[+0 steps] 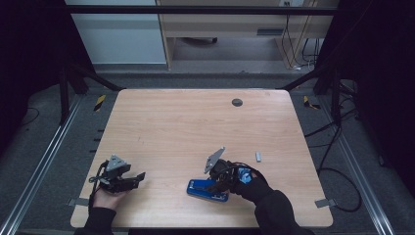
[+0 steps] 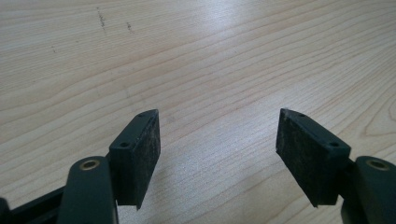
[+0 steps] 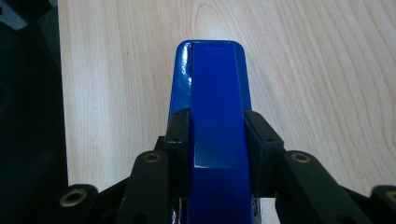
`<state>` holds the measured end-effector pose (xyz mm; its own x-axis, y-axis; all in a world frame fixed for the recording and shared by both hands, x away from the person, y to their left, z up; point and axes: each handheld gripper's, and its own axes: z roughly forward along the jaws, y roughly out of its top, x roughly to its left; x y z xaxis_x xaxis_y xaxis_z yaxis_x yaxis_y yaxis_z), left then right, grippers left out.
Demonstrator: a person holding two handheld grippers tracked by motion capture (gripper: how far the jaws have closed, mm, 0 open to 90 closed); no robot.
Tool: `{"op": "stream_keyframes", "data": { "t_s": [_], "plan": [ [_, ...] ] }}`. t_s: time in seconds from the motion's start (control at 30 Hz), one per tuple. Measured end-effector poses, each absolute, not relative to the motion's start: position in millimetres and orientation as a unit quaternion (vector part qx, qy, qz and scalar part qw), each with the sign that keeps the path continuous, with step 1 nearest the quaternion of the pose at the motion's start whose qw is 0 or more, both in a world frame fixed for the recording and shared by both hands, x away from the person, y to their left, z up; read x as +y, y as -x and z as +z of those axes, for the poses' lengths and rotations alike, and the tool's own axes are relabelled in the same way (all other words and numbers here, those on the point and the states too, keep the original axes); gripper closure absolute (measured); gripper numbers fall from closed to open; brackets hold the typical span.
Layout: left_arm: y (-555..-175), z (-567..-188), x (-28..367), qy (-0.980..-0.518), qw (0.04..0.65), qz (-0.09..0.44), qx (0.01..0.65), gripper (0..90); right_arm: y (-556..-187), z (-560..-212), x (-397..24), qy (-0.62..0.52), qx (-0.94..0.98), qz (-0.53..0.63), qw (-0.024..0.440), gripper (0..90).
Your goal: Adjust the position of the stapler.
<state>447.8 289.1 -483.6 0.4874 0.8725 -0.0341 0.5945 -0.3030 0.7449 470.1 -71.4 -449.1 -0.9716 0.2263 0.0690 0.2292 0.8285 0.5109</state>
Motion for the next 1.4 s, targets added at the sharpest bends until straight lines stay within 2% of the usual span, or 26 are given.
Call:
{"op": "stream_keyframes", "data": {
  "t_s": [0.37, 0.93, 1.4],
  "plan": [
    [-448.2, -484.7, 287.7, -0.786, 0.357, 0.191, 0.468, 30.6, -464.8, -456.7, -73.9, 0.118, -0.957, -0.263, -0.008, 65.3],
    [-448.8, -485.5, 287.3, -0.786, 0.356, 0.187, 0.469, 30.5, -467.3, -455.8, -62.2, 0.125, -0.968, -0.217, 0.004, 62.0],
    [-448.7, -485.3, 287.5, -0.787, 0.355, 0.188, 0.468, 30.5, -465.1, -460.9, -56.2, 0.108, -0.973, -0.203, -0.012, 65.9]
  ]
}}
